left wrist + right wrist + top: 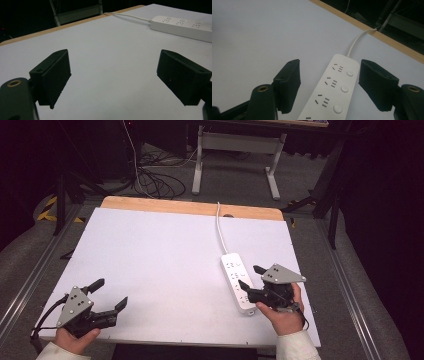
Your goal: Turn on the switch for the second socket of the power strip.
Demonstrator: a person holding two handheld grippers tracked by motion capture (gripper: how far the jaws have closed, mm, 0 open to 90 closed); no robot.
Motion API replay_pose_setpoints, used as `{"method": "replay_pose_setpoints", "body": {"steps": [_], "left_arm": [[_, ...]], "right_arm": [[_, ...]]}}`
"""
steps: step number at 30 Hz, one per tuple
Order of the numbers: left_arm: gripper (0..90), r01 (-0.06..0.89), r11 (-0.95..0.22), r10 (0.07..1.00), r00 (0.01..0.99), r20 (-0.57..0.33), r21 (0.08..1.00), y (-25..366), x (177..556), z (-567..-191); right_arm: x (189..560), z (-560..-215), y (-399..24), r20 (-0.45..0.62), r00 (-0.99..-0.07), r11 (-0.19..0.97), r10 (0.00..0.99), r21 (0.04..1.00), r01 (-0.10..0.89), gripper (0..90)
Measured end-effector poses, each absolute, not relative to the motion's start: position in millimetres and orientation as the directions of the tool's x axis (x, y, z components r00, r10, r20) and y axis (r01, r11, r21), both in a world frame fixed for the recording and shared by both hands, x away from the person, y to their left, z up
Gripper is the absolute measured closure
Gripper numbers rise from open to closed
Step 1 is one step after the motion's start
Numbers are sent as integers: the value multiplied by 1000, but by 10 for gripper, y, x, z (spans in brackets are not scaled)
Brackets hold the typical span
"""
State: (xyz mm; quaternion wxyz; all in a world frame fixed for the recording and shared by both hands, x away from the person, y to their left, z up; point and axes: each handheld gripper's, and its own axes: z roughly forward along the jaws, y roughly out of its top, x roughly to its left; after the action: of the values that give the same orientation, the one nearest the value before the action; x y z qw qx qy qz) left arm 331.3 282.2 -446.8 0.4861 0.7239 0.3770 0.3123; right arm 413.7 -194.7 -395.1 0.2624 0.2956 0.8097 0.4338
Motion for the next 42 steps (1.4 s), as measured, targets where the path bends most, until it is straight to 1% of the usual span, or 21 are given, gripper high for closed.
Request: {"method": "replay_pose_setpoints", "body": {"steps": [10, 11, 12, 14, 15, 19, 21, 23, 26, 28, 30, 36, 39, 42], "left_arm": [[128, 242, -234, 850, 521, 77, 942, 2830, 3309, -4465], [129, 243, -232, 850, 521, 75, 942, 2833, 3310, -4465], [129, 243, -232, 850, 521, 75, 942, 2833, 3310, -4465], [129, 243, -234, 850, 522, 76, 941, 2830, 3311, -4465], [129, 243, -234, 850, 522, 76, 941, 2830, 3311, -4465], [130, 242, -234, 850, 520, 77, 941, 2829, 3309, -4465], [130, 242, -234, 851, 519, 78, 942, 2831, 3309, -4465], [131, 243, -233, 851, 519, 77, 942, 2830, 3311, -4466], [130, 244, -237, 850, 520, 80, 940, 2832, 3312, -4466], [131, 245, -235, 851, 519, 77, 941, 2831, 3309, -4466], [131, 244, -238, 851, 519, 81, 940, 2833, 3311, -4466], [131, 246, -240, 851, 520, 81, 939, 2833, 3314, -4468], [132, 248, -244, 852, 516, 85, 938, 2830, 3316, -4469], [134, 248, -243, 854, 513, 86, 938, 2828, 3321, -4472]], "right_arm": [[4258, -3956, -1866, -172, -686, 456, 707, 852, 256, 347], [4257, -3955, -1873, -180, -679, 460, 712, 850, 256, 378], [4255, -3950, -1878, -189, -671, 460, 717, 851, 253, 430], [4250, -3940, -1892, -194, -674, 463, 713, 852, 245, 578], [4262, -3939, -1895, -194, -680, 467, 707, 850, 244, 604], [4317, -3951, -1893, -180, -679, 458, 712, 852, 254, 619], [4401, -3969, -1883, -146, -709, 463, 690, 842, 277, 701], [4473, -3996, -1888, -102, -731, 456, 675, 837, 304, 762], [4546, -4038, -1877, -111, -705, 462, 700, 823, 330, 827], [4567, -4049, -1873, -115, -698, 462, 707, 822, 333, 845], [4627, -4077, -1868, -108, -683, 455, 723, 818, 352, 899], [4709, -4140, -1877, -81, -668, 438, 740, 812, 387, 900], [4770, -4197, -1895, -54, -635, 416, 771, 797, 438, 900], [4802, -4224, -1896, -47, -626, 412, 778, 790, 453, 900]]}}
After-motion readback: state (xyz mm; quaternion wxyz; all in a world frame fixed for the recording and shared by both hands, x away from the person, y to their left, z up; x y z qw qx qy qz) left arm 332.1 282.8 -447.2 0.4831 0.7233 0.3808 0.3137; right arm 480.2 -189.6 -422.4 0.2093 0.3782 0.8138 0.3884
